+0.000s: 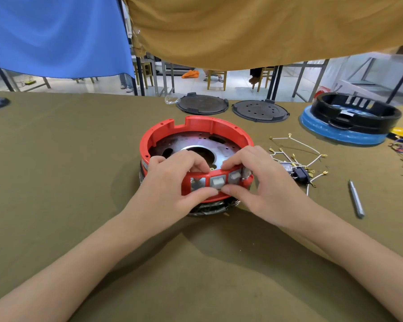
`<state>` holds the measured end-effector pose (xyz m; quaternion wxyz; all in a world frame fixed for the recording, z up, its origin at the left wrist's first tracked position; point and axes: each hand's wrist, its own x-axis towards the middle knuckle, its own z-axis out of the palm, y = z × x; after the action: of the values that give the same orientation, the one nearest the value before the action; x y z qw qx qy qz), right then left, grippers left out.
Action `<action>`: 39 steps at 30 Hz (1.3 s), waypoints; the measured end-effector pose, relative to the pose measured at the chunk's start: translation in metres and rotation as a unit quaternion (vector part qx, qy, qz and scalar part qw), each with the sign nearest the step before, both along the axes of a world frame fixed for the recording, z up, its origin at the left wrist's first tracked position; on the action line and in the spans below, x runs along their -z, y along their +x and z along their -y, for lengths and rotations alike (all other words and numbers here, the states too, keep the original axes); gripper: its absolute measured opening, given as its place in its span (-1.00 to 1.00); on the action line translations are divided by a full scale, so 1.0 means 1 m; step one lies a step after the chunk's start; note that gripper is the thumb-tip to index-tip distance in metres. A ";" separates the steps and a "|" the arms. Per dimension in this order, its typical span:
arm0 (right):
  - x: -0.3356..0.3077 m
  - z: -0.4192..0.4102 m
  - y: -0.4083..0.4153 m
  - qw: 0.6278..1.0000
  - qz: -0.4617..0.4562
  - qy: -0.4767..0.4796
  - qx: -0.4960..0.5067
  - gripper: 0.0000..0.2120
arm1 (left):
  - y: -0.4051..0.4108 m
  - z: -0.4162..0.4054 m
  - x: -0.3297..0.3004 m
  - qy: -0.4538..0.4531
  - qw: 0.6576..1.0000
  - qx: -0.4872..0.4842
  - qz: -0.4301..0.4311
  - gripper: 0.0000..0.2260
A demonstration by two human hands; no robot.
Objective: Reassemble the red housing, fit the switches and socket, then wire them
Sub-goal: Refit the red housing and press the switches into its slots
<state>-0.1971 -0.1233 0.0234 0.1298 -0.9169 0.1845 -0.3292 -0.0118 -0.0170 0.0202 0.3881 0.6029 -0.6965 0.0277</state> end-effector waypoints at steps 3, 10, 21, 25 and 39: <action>-0.003 0.003 -0.010 1.000 0.005 0.022 -0.007 -0.69 | 0.009 -0.002 0.000 0.004 0.999 -0.003 0.033 -0.67; -0.010 0.027 -0.032 0.980 0.076 0.102 0.155 -0.81 | 0.012 -0.003 0.004 0.011 0.997 -0.015 0.081 -0.71; -0.015 0.061 -0.063 0.899 -0.225 0.165 0.339 -0.72 | 0.011 -0.004 0.005 0.012 0.998 -0.013 0.064 -0.73; -0.013 0.065 -0.064 0.901 -0.223 0.171 0.330 -0.71 | 0.010 -0.004 0.004 0.013 0.998 -0.013 0.064 -0.72; -0.022 0.081 -0.087 0.909 -0.179 0.247 0.284 -0.65 | 0.013 -0.004 0.003 0.019 0.997 -0.002 0.075 -0.73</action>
<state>-0.2838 -0.2046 0.0459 0.2184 -0.8076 0.5329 -0.1268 0.0011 -0.0127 0.0168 0.3234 0.6076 -0.7229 0.0603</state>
